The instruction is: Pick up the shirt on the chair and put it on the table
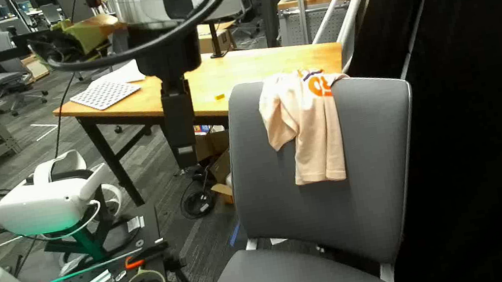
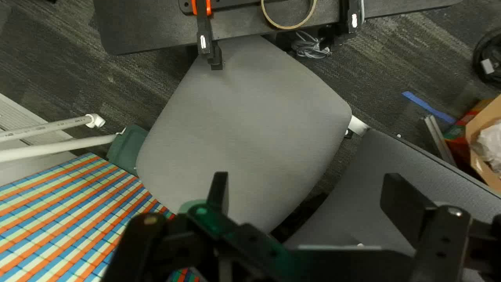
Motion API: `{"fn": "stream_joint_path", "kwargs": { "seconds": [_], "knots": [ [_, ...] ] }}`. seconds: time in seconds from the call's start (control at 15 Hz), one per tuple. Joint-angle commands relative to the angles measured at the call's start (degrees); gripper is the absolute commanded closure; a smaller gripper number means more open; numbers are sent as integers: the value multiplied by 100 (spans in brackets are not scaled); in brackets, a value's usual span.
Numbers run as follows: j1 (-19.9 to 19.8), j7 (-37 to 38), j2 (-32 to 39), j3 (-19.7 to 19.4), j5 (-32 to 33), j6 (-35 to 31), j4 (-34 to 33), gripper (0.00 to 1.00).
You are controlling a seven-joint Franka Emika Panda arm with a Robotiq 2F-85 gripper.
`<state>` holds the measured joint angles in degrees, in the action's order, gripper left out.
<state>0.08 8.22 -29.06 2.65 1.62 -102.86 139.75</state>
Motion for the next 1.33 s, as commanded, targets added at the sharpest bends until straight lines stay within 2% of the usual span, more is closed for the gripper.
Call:
{"fn": "stream_joint_path", "kwargs": {
  "seconds": [0.0, 0.93, 1.13, 1.27],
  "knots": [
    [-9, -5, 0, 6, -3, 10, -26, 0],
    [-9, -5, -12, 6, -3, 10, -66, 0],
    [180, -15, 501, 252, 13, -145, -629, 0],
    [292, 4, 971, 529, 260, -178, -1222, 0]
  ]
}}
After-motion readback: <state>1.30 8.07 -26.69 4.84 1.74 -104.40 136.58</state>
